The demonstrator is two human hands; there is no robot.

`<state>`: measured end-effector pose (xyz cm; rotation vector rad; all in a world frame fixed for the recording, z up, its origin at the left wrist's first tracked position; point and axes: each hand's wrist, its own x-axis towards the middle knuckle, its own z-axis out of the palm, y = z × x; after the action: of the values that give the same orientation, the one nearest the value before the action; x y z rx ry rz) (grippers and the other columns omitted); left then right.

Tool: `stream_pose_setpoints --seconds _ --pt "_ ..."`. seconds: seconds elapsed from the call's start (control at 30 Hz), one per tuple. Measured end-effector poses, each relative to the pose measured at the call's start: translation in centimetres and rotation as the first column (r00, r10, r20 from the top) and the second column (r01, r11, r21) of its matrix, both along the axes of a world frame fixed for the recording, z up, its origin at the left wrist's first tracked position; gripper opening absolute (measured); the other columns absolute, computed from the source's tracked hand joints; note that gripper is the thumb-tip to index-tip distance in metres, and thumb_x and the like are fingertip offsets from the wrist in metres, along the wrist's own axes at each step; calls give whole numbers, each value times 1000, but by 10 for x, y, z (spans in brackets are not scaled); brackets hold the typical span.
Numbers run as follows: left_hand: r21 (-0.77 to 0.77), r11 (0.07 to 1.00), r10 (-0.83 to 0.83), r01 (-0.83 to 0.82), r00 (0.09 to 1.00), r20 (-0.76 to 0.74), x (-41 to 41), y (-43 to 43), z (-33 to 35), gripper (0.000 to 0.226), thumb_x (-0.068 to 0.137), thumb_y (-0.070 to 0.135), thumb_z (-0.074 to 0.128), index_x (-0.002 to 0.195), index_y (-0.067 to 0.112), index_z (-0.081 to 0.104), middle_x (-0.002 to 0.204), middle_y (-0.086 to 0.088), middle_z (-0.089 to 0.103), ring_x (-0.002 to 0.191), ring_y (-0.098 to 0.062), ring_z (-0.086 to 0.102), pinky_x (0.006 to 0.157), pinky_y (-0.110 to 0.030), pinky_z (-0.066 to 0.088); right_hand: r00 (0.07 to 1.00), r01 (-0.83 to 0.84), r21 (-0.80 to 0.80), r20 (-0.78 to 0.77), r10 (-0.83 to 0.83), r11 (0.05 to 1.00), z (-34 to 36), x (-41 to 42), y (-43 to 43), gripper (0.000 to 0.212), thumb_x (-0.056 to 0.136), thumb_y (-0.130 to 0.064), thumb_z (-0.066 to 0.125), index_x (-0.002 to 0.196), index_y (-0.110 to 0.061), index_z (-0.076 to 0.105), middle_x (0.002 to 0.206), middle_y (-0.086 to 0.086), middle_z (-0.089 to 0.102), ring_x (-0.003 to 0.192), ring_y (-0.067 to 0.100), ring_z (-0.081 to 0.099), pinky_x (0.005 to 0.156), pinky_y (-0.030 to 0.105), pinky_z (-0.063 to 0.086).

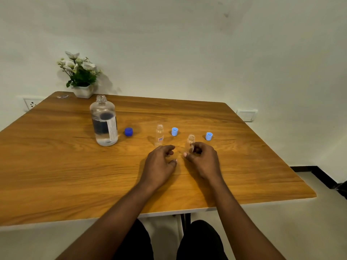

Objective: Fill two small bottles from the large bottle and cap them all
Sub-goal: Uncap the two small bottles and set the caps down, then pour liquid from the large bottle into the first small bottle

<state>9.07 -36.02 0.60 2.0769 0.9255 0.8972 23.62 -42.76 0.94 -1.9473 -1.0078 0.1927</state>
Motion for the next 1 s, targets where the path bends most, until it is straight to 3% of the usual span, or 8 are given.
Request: stream_pose_setpoints --seconds 0.2,0.33,0.5,0.6,0.67,0.87,1.0 --pt "-47 997 61 -58 996 60 -21 6 -3 46 83 16 73 127 17 60 109 3 66 98 -4 57 84 -18 45 983 -184 77 3 184 980 -5 -36 13 39 82 -15 71 121 -14 67 112 -2 67 99 7 63 86 24 52" --pt "-82 988 136 -130 988 70 -40 18 -3 43 84 12 70 127 17 61 106 5 67 98 -6 60 75 -8 41 967 -254 101 37 252 962 -4 -64 33 42 84 -13 66 126 -17 64 101 -14 57 88 -5 58 77 10 47" --pt "-90 971 229 -223 971 67 -71 37 -3 43 84 13 71 125 15 63 106 2 69 94 -6 61 73 -8 42 940 -342 106 21 341 934 -4 -92 55 41 89 -22 66 130 -22 59 118 -8 62 105 5 60 90 28 52" --pt "-86 956 285 -279 956 67 -90 50 -1 41 83 11 71 123 15 64 104 2 70 89 -3 60 69 -3 39 923 -382 92 -15 385 920 -2 -104 68 39 88 -25 69 126 -20 61 104 -9 69 96 5 64 84 32 55" --pt "-78 945 324 -319 943 72 -101 57 2 39 83 8 69 121 14 65 100 3 69 90 -7 62 72 -8 42 919 -389 81 -34 393 918 -1 -109 76 41 84 -24 73 123 -15 64 99 -3 71 91 10 66 82 34 57" --pt "-80 904 426 -419 899 104 -121 73 8 36 85 6 65 120 12 65 101 0 69 92 -11 62 87 -26 51 920 -386 89 -30 390 918 -3 -107 87 41 80 -22 78 119 -15 66 88 -12 69 82 -1 65 74 14 51" --pt "-95 890 455 -445 879 141 -120 81 8 37 83 6 66 119 14 62 103 0 65 95 -11 60 79 -24 48 926 -373 84 -30 377 924 -1 -102 89 48 81 -18 78 126 -13 62 94 -6 69 87 3 65 78 20 54"
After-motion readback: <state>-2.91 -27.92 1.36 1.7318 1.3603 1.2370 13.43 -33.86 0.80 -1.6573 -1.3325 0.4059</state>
